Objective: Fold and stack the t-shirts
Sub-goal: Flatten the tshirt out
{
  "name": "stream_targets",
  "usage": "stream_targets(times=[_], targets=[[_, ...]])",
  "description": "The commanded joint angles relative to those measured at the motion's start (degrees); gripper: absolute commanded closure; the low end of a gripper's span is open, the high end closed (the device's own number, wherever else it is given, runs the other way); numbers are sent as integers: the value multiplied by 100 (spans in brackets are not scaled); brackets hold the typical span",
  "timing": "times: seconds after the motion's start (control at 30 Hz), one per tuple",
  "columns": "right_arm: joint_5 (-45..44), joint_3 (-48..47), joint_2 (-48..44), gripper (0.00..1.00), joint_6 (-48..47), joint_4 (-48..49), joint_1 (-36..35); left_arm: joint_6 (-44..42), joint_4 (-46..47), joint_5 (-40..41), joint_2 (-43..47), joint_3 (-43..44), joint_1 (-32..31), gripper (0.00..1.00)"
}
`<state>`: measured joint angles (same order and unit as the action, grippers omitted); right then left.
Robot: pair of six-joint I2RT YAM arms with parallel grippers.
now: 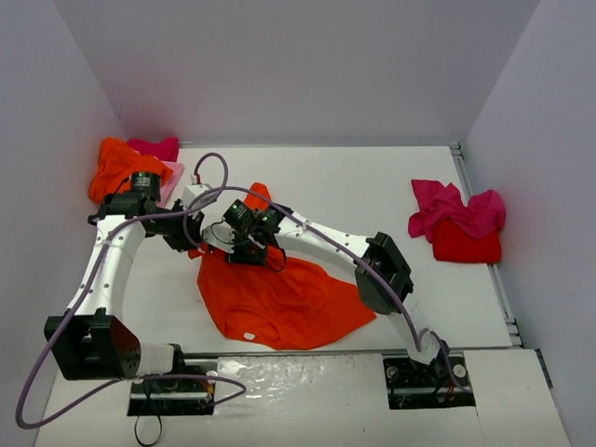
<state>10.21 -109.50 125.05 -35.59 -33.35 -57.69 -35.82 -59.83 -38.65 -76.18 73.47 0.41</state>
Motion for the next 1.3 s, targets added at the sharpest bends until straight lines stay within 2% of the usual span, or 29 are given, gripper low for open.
stream_targets(times=[0.0, 0.1, 0.17, 0.27, 0.33, 0.43, 0.53, 0.73, 1.03, 1.27], targets=[[166, -379, 157, 69, -97, 373, -2, 111, -204, -731, 438, 197, -85, 100], [97, -371, 209, 80, -65, 574, 104, 102, -354, -796, 603, 204, -85, 100], [36, -298, 204, 82, -18, 708, 172, 96, -405, -803, 690, 188, -85, 100], [-165, -54, -7, 74, -6, 839, 200, 128, -410, -758, 792, 106, -85, 100], [-300, 300, -318, 65, -18, 1042, 179, 129, -378, -728, 815, 33, -85, 100], [-407, 1048, -854, 63, -6, 1433, 186, 173, -337, -691, 793, -17, -85, 100], [-702, 1399, -1068, 62, 25, 1570, 162, 266, -248, -627, 784, -60, -76, 100], [-736, 2278, -1701, 61, -6, 2117, 244, 236, -329, -664, 793, -44, -75, 100], [-453, 1737, -1140, 62, 30, 2192, 450, 173, -566, -803, 1023, -38, -76, 100], [8, 807, -353, 63, 150, 1867, 437, 215, -566, -982, 1115, -155, 125, 100]])
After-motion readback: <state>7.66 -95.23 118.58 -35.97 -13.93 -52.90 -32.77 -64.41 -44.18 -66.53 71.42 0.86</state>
